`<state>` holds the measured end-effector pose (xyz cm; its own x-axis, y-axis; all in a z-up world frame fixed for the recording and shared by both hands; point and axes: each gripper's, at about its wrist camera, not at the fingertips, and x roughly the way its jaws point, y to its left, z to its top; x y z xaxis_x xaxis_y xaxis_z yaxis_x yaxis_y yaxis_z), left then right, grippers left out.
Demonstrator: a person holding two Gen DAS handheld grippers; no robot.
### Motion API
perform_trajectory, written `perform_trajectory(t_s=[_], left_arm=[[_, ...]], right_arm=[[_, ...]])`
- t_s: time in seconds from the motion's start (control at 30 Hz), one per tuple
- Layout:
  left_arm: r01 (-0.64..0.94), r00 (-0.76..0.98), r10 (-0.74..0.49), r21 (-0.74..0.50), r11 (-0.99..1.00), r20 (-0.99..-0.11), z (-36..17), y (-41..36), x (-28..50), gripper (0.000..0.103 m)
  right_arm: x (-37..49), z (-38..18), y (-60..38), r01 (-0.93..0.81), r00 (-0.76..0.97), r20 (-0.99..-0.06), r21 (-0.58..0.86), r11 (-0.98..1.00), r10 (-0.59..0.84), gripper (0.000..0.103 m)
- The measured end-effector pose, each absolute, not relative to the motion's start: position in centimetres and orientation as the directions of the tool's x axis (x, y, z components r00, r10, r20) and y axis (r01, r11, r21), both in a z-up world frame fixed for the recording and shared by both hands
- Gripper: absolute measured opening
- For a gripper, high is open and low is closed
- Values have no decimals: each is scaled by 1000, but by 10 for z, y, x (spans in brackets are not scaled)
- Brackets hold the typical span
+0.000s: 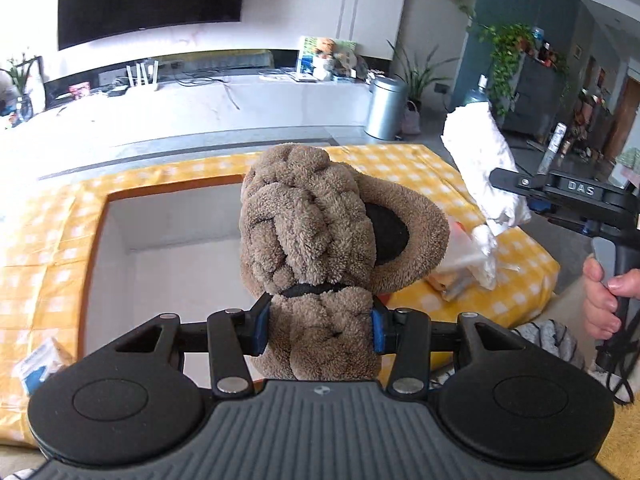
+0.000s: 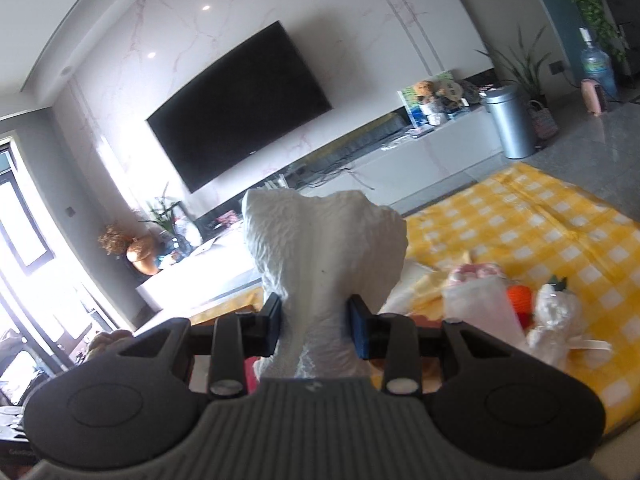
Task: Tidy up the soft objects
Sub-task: 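Lift the brown plush with the left tool while the right tool holds the white cloth, then lower the brown plush into the white box and open the left tool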
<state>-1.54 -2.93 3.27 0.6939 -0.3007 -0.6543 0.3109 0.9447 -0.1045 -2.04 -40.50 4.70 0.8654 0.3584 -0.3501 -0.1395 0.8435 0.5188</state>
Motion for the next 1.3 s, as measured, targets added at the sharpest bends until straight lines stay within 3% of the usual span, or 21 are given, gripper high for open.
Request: perform_trajectory(t_s=[0.2, 0.37, 0.57, 0.77, 1.07, 1.2, 1.3], left_arm=[[163, 761, -157, -48, 985, -630, 38, 17, -18, 52], [107, 718, -94, -24, 994, -689, 36, 47, -7, 52], [102, 650, -84, -23, 994, -755, 25, 74, 5, 52], [127, 574, -116, -52, 991, -811, 6, 77, 23, 52], [153, 547, 28, 133, 979, -837, -20, 50, 43, 54], [207, 561, 44, 192, 959, -827, -30, 43, 41, 64], [154, 622, 70, 210, 965, -780, -28, 46, 35, 84]], right_arm=[[-11, 67, -330, -330, 776, -328, 517, 790, 539, 36], [8, 60, -254, -409, 675, -417, 475, 779, 608, 36], [31, 34, -189, -407, 595, -553, 419, 812, 584, 34], [35, 26, -174, -394, 618, -591, 337, 855, 518, 34], [33, 22, -182, -369, 616, -600, 353, 860, 511, 34], [34, 20, -183, -374, 613, -599, 353, 858, 514, 34], [35, 19, -184, -372, 613, -600, 356, 858, 514, 34]])
